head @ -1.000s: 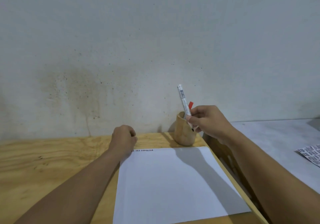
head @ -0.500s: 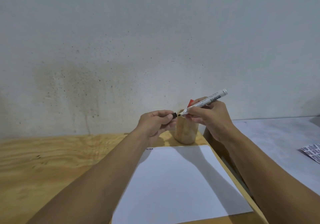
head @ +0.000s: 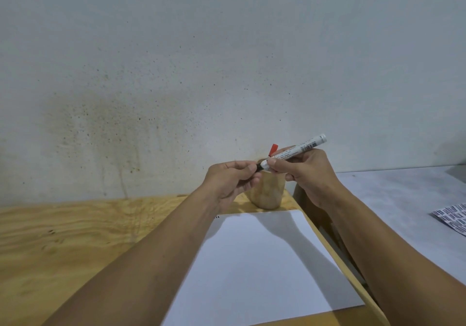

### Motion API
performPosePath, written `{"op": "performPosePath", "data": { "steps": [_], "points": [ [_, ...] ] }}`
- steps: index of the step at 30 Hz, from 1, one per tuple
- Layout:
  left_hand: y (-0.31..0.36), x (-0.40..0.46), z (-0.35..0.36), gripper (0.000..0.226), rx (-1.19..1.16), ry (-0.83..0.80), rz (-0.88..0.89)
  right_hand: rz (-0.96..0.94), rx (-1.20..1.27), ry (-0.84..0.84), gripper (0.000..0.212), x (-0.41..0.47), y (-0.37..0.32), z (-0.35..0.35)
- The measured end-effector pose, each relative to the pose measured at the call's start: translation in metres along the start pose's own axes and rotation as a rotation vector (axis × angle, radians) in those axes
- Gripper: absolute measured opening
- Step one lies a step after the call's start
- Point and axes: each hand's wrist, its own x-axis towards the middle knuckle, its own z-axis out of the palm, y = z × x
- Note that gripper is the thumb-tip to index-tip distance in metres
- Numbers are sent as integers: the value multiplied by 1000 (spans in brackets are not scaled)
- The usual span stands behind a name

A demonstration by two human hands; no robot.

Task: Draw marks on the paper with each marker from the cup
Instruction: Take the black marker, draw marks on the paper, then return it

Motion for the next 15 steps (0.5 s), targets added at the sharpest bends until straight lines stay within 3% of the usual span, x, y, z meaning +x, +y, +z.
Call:
{"op": "performPosePath", "data": {
  "steps": [11, 15],
  "points": [
    [-5, 2, 17, 8, 84, 72, 171, 44, 132, -36, 17, 3, -1, 2],
    [-9, 11, 17, 30, 441, 147, 285, 60, 46, -19, 5, 23, -19, -11]
  ]
}}
